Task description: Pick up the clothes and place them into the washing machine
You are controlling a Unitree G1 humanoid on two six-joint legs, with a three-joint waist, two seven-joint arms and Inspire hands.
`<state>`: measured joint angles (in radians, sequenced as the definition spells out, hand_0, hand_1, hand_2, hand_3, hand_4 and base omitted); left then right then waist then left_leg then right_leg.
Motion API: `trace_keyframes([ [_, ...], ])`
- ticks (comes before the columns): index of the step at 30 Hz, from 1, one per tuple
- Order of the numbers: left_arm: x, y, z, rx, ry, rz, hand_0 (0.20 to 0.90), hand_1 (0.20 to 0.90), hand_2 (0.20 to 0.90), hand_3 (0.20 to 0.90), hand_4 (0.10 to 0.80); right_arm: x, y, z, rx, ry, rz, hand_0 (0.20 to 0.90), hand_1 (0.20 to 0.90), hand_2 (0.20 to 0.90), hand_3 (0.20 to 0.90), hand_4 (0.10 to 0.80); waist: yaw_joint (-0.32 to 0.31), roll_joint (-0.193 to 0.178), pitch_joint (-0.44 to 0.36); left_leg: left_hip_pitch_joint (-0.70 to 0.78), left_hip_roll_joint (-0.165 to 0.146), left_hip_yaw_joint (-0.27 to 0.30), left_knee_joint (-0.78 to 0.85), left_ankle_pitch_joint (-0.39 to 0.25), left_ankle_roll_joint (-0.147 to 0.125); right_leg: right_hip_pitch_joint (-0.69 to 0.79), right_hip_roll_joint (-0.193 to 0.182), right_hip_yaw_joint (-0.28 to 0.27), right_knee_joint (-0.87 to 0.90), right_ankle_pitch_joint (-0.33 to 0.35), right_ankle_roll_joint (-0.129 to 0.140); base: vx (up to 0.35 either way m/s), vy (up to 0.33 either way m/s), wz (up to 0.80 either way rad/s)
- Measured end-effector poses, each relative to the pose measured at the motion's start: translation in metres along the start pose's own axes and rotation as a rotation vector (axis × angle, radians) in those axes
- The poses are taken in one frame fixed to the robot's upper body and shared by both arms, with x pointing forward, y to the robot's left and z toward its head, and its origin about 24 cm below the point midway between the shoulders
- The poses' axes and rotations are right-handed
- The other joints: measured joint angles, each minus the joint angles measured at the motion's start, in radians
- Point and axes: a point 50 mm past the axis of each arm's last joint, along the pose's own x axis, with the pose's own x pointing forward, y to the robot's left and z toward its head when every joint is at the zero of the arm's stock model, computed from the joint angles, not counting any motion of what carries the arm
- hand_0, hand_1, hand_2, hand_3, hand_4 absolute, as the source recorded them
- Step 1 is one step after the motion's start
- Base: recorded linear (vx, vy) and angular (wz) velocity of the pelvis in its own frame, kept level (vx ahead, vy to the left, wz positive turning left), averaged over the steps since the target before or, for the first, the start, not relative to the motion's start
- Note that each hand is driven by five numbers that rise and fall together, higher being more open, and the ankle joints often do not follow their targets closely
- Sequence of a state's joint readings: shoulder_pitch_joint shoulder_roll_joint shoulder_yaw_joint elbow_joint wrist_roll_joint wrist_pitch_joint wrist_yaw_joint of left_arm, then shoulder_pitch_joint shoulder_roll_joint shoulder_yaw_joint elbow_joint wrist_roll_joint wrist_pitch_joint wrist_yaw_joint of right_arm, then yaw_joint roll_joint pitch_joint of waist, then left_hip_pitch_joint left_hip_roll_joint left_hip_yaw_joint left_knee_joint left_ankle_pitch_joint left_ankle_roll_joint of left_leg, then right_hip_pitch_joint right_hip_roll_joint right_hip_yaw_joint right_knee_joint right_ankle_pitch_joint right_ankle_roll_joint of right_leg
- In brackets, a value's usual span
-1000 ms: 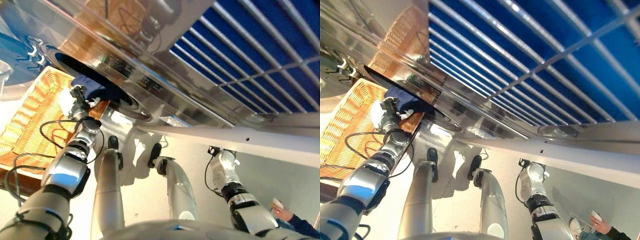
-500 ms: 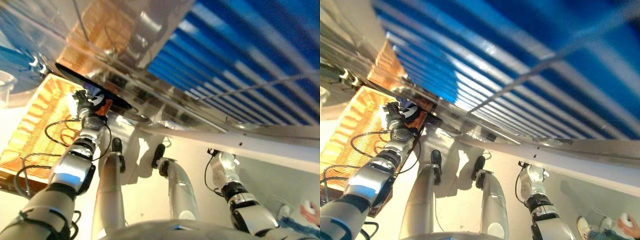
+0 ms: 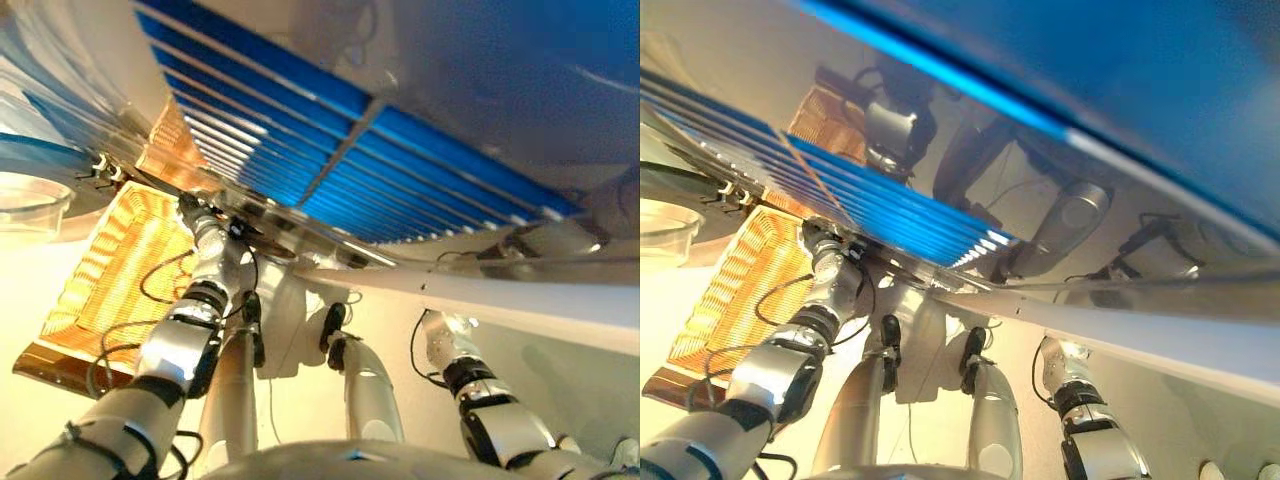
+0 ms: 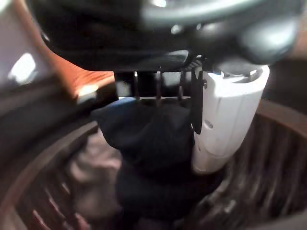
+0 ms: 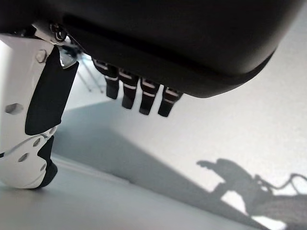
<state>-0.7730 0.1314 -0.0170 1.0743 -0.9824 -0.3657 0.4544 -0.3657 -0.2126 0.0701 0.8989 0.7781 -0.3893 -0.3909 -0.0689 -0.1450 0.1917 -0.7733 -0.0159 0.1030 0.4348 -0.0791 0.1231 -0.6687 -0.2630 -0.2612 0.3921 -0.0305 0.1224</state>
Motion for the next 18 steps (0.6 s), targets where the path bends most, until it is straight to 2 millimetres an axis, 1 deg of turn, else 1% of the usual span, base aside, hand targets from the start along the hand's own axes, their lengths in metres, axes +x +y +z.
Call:
trace_keyframes([
  [1, -0.001, 0.0, -0.003, -0.028, 0.014, 0.0, 0.2, 0.2, 0.2, 0.2, 0.3, 0.0, 0.002, 0.001, 0.003, -0.002, 0.004, 0.9, 0.9, 0.9, 0.9, 0.8, -0.001, -0.001, 0.001, 0.0, 0.0, 0.0, -0.005, 0.004, -0.001, -0.002, 0.0, 0.0, -0.001, 0.0, -0.001, 0.0, 0.0, 0.0],
  [4, -0.002, -0.002, -0.004, -0.191, 0.042, -0.013, 0.2, 0.2, 0.2, 0.2, 0.3, 0.004, 0.005, 0.002, 0.017, 0.011, 0.004, 0.9, 0.9, 0.9, 0.9, 0.8, -0.007, -0.002, 0.003, -0.001, 0.002, 0.0, -0.02, 0.015, -0.004, -0.005, 0.005, -0.001, -0.021, 0.01, -0.006, -0.005, -0.002, -0.01],
  [6, -0.001, -0.003, -0.002, -0.24, 0.043, -0.037, 0.2, 0.2, 0.2, 0.2, 0.3, 0.005, 0.007, 0.003, 0.024, 0.013, 0.015, 0.9, 0.9, 0.9, 0.9, 0.8, -0.01, -0.006, 0.006, -0.004, 0.003, 0.001, -0.023, 0.017, -0.005, -0.005, 0.007, 0.0, -0.032, 0.017, -0.005, -0.004, -0.006, -0.02],
  [8, -0.003, -0.008, 0.001, -0.334, 0.037, -0.064, 0.2, 0.2, 0.2, 0.2, 0.3, 0.006, 0.011, 0.004, 0.027, 0.009, 0.039, 0.9, 0.9, 0.9, 0.9, 0.8, -0.025, -0.018, 0.01, -0.016, 0.003, 0.002, -0.021, 0.017, -0.005, -0.015, 0.009, 0.002, -0.035, 0.017, -0.004, 0.0, 0.0, 0.0],
  [9, -0.003, -0.011, 0.003, -0.353, 0.031, -0.079, 0.2, 0.2, 0.2, 0.2, 0.3, 0.006, 0.011, 0.005, 0.029, 0.007, 0.045, 0.9, 0.9, 0.9, 0.9, 0.8, -0.028, -0.022, 0.009, -0.023, 0.003, 0.002, -0.02, 0.017, -0.005, -0.021, 0.011, 0.003, -0.035, 0.016, -0.004, -0.009, -0.014, -0.05],
  [10, -0.006, -0.02, 0.01, -0.47, 0.021, -0.12, 0.2, 0.2, 0.2, 0.2, 0.3, 0.006, 0.012, 0.006, 0.039, 0.007, 0.059, 0.9, 0.9, 0.9, 0.9, 0.8, -0.031, -0.042, 0.013, -0.042, 0.005, 0.002, -0.014, 0.02, -0.009, -0.044, 0.013, 0.006, -0.041, 0.017, 0.0, -0.007, -0.023, -0.1],
  [11, -0.007, -0.028, 0.016, -0.523, -0.001, -0.154, 0.2, 0.2, 0.2, 0.2, 0.3, 0.006, 0.012, 0.006, 0.045, 0.008, 0.068, 0.9, 0.9, 0.9, 0.9, 0.8, -0.032, -0.057, 0.014, -0.058, 0.009, 0.004, -0.013, 0.023, -0.013, -0.057, 0.015, 0.012, -0.052, 0.017, 0.001, -0.001, -0.017, -0.14],
  [12, -0.007, -0.031, 0.02, -0.565, -0.013, -0.168, 0.2, 0.2, 0.2, 0.2, 0.3, 0.006, 0.014, 0.006, 0.06, 0.007, 0.077, 0.9, 0.9, 0.9, 0.9, 0.8, -0.034, -0.067, 0.018, -0.069, 0.015, 0.007, -0.011, 0.024, -0.014, -0.062, 0.022, 0.015, -0.067, 0.018, 0.001, -0.005, -0.016, -0.16],
  [14, -0.006, -0.032, 0.026, -0.612, -0.035, -0.173, 0.2, 0.2, 0.2, 0.2, 0.3, 0.006, 0.015, 0.005, 0.073, 0.011, 0.087, 0.9, 0.9, 0.9, 0.9, 0.8, -0.036, -0.085, 0.015, -0.083, 0.02, 0.016, -0.008, 0.024, -0.014, -0.071, 0.03, 0.026, -0.087, 0.024, -0.001, -0.006, 0.006, -0.19],
  [15, -0.005, -0.032, 0.027, -0.633, -0.038, -0.169, 0.2, 0.2, 0.2, 0.2, 0.3, 0.006, 0.016, 0.006, 0.08, 0.01, 0.089, 0.9, 0.9, 0.9, 0.9, 0.8, -0.042, -0.086, 0.015, -0.091, 0.02, 0.018, -0.002, 0.022, -0.012, -0.071, 0.037, 0.028, -0.1, 0.035, -0.001, -0.009, 0.003, -0.13],
  [16, -0.005, -0.031, 0.029, -0.636, -0.043, -0.168, 0.2, 0.2, 0.2, 0.2, 0.3, 0.007, 0.018, 0.007, 0.089, 0.01, 0.096, 0.9, 0.9, 0.9, 0.9, 0.8, -0.048, -0.087, 0.015, -0.096, 0.019, 0.024, 0.003, 0.019, -0.007, -0.07, 0.037, 0.032, -0.106, 0.048, 0.002, -0.013, 0.003, -0.07],
  [18, -0.002, -0.028, 0.032, -0.639, -0.05, -0.16, 0.2, 0.2, 0.2, 0.2, 0.3, 0.007, 0.02, 0.007, 0.098, 0.011, 0.106, 0.9, 0.9, 0.9, 0.9, 0.8, -0.051, -0.089, 0.016, -0.102, 0.019, 0.034, 0.014, 0.013, 0.0, -0.071, 0.038, 0.043, -0.114, 0.066, -0.001, -0.046, 0.012, -0.13],
])
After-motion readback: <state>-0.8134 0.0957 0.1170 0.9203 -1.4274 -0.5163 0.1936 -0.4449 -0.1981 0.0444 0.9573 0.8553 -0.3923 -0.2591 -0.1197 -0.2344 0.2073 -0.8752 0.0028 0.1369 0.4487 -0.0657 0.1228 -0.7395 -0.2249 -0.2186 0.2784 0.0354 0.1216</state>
